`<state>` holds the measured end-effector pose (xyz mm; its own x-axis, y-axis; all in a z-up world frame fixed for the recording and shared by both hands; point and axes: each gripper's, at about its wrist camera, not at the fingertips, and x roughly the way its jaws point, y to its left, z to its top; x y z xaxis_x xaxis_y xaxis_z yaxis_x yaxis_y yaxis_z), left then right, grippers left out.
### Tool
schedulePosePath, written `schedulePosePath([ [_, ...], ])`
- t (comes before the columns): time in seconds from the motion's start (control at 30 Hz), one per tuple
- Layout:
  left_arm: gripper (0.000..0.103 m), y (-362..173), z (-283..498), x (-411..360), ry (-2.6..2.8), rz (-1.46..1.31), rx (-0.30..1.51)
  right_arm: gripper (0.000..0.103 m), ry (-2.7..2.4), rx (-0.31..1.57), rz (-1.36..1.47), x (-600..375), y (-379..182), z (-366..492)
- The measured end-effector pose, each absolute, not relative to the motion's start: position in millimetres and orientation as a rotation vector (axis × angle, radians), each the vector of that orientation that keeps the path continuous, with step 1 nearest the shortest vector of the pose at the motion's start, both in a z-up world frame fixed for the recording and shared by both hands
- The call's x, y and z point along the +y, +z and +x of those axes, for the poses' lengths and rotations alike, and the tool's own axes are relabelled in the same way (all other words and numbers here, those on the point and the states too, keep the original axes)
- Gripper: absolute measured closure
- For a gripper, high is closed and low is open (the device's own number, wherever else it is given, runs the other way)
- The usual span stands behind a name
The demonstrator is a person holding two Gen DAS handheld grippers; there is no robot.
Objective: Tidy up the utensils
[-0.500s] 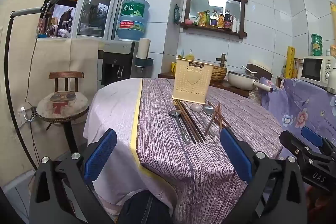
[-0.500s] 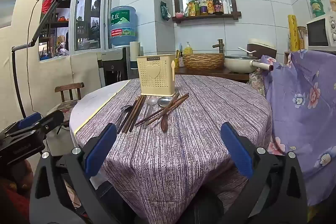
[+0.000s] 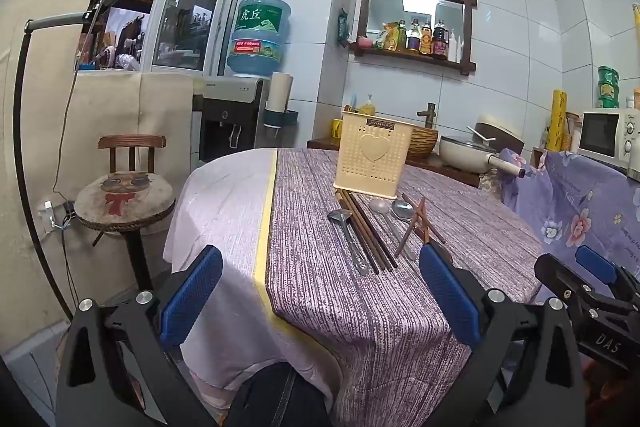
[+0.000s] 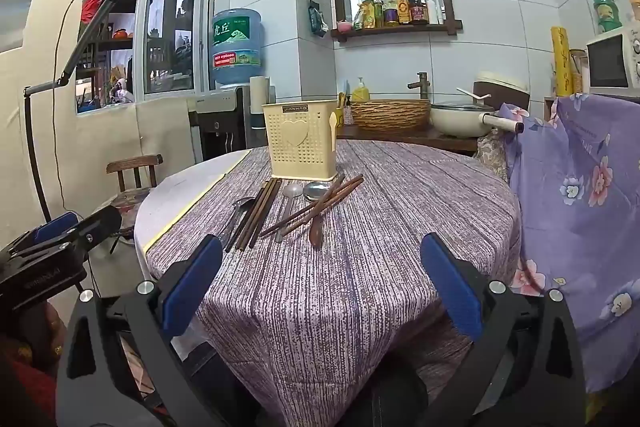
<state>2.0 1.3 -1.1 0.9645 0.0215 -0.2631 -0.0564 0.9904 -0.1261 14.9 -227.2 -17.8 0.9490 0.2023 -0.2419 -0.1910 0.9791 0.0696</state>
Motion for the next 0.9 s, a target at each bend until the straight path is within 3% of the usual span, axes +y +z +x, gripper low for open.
schedulePosePath([
  [0.9,0.005,-2.6,1.6,3.8,0.034,-0.133,0.269,0.005,0.201,0.252,0.046,-226.2,-19.0,16.8],
])
